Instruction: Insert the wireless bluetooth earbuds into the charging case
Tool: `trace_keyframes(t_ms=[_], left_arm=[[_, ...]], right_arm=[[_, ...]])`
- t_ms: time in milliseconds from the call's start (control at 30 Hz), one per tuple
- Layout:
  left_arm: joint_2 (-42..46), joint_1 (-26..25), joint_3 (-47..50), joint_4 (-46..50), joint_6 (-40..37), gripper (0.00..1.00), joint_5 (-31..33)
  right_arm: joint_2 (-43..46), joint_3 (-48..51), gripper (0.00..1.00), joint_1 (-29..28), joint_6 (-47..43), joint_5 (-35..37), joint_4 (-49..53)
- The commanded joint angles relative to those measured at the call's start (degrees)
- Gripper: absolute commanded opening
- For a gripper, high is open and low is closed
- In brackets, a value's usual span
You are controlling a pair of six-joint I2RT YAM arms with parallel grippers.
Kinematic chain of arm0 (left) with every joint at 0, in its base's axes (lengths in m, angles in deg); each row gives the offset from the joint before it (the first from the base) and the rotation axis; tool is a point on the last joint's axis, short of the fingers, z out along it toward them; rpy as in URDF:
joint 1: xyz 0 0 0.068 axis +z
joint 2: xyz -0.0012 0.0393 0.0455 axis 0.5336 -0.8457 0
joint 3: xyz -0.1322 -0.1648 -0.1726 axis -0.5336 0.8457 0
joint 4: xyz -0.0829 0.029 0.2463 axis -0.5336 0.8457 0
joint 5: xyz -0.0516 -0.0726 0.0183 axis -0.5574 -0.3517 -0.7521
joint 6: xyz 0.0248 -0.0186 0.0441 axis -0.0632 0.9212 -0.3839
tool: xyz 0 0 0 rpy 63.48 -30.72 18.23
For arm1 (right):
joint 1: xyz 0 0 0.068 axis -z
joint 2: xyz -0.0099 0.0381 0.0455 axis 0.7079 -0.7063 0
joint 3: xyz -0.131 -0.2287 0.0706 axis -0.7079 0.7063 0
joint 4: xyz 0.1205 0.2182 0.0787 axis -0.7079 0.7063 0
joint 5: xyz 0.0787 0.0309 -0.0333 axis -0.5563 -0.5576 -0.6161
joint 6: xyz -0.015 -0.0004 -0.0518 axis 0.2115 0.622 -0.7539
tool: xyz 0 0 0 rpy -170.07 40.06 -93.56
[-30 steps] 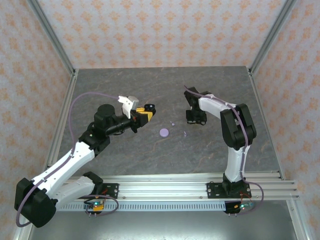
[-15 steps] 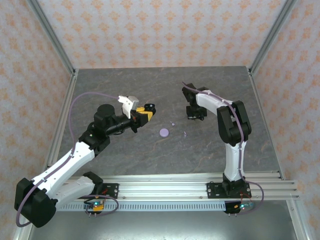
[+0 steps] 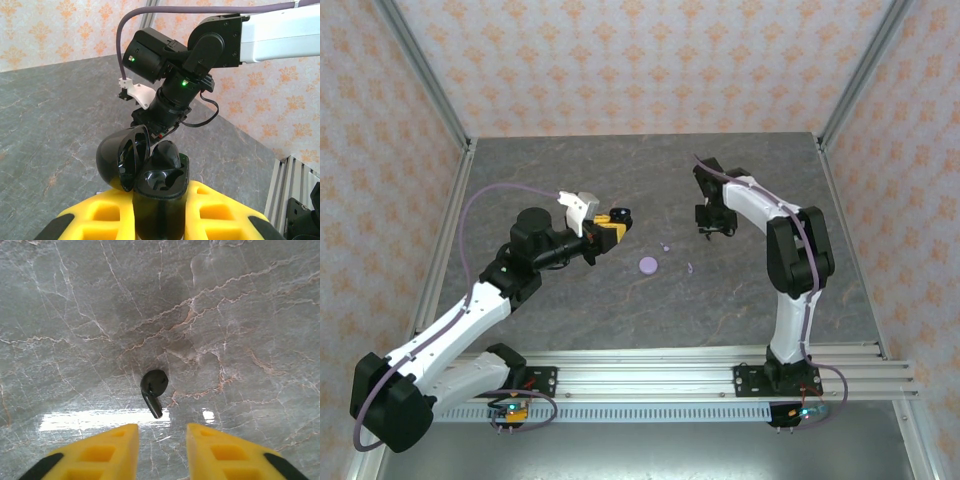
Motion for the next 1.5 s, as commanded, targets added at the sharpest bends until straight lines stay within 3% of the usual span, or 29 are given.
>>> trace_keyframes(t_ms=[0,167,333,633,1467], left_arm=[[0.13,-0.67,-1.52,-0.27,-1.21,0.08,-0.59],[0.41,-0.84,-1.42,-0.01,-1.29,0.08,-0.28],[0.6,-0.92,-1.44,0.64,-1.58,0.08,0.0],[1.16,-0.98,-1.16,1.05,-1.73,0.08,0.56],[1.14,-1.07,-1.36,1.65,-1.73,0.08,0.98]], right_arm=[[-1.77,-2.23,0.36,0.88,-0.91,-3.26,1.81],[-3.4,-3.43,0.39,1.65,-0.66,-4.9,1.72],[-5.41,-5.5,0.35,1.84,-0.65,-5.85,2.4],[-7.76,-8.61,0.34,1.83,-1.05,-2.57,4.64],[-15.52,-16.42,0.34,1.87,-7.67,-2.57,12.28]])
